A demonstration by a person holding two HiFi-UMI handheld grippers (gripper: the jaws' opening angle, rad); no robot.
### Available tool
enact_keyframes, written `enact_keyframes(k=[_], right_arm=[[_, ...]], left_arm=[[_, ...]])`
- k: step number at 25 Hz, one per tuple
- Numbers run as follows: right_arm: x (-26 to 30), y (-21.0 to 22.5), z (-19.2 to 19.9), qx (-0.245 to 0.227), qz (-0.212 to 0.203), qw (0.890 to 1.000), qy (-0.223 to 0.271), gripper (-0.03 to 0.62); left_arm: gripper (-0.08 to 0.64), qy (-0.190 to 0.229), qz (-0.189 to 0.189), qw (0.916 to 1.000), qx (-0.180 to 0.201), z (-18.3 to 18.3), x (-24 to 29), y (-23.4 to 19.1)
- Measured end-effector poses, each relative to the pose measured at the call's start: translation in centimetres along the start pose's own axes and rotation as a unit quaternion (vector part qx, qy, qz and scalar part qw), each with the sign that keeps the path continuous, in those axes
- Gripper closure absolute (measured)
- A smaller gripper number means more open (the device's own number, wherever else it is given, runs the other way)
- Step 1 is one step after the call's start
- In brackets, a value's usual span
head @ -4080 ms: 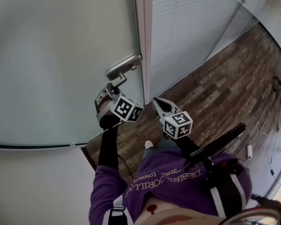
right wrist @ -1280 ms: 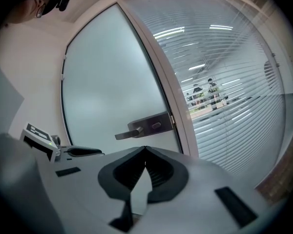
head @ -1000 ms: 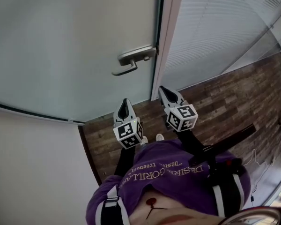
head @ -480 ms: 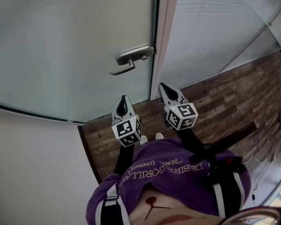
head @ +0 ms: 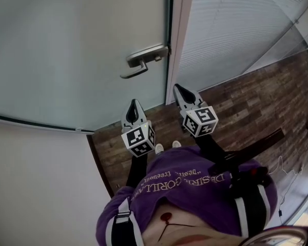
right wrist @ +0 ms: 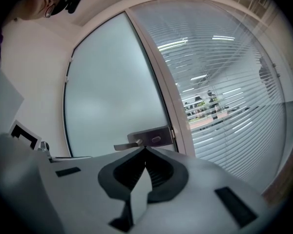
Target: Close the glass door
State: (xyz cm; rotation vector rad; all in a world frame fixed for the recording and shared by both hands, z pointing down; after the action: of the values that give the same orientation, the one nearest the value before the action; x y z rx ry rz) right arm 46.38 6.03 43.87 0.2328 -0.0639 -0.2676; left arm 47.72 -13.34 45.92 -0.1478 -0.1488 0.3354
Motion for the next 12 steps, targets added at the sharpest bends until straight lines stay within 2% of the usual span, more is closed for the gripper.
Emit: enact_keyframes(k=[12], right_arm=[[0.27,-0.43,0.02,-0.008,-0.003,1.0,-0.01,0.595]], left_arm=[[0.558,-0.005,0.0,1.0,0.002,0.01,0.1,-0.17]])
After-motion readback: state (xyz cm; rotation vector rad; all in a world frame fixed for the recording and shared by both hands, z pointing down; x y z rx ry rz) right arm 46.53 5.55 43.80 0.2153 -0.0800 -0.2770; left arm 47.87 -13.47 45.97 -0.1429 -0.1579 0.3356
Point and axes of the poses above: the fingertips, and each gripper's own axes: x forward along the fingers, y to its right, z out of its underside, the point moved 5 cm from there along -x, backward along the fingers, and after that the axes turned 6 degrees about y, right-handed, at the moved point
